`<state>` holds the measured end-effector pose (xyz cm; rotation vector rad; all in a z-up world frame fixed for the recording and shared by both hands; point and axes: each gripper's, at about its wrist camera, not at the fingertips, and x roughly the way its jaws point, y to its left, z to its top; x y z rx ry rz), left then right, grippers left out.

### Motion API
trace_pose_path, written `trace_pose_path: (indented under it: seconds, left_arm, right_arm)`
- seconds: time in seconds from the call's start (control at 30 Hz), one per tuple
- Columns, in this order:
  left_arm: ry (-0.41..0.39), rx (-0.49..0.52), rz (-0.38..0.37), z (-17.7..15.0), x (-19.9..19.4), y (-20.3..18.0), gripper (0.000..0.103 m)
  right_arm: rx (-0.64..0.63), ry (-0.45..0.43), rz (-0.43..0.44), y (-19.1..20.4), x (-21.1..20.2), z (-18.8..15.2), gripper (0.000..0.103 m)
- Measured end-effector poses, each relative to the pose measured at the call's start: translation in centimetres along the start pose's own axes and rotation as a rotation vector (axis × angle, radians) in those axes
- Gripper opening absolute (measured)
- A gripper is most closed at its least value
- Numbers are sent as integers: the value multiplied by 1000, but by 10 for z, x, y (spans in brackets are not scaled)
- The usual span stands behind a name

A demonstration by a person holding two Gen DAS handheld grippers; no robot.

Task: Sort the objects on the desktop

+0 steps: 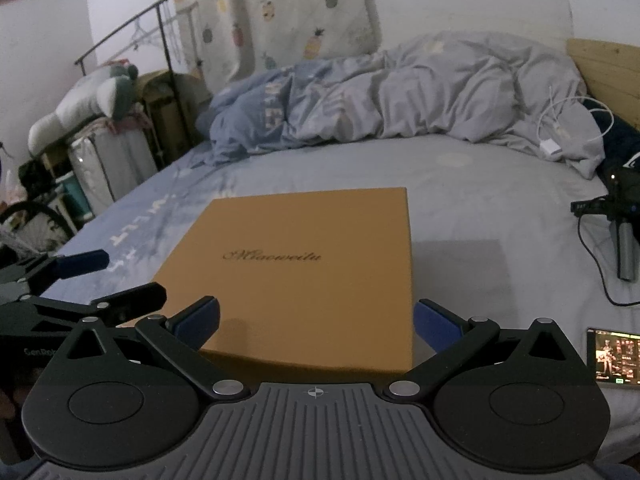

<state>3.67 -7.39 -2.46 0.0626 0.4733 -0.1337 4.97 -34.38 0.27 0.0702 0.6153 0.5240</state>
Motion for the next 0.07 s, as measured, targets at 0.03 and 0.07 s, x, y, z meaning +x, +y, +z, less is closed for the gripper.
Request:
trace_pose_path:
  seconds: [0.03,0.07]
  left_arm:
    - [6,7,-4,0,0,-1,103]
    - [8,11,-2,-1,1,-1,103]
  right_arm:
    - [0,-1,-1,0,0,0,103]
    - [0,-2,0,0,0,0,103]
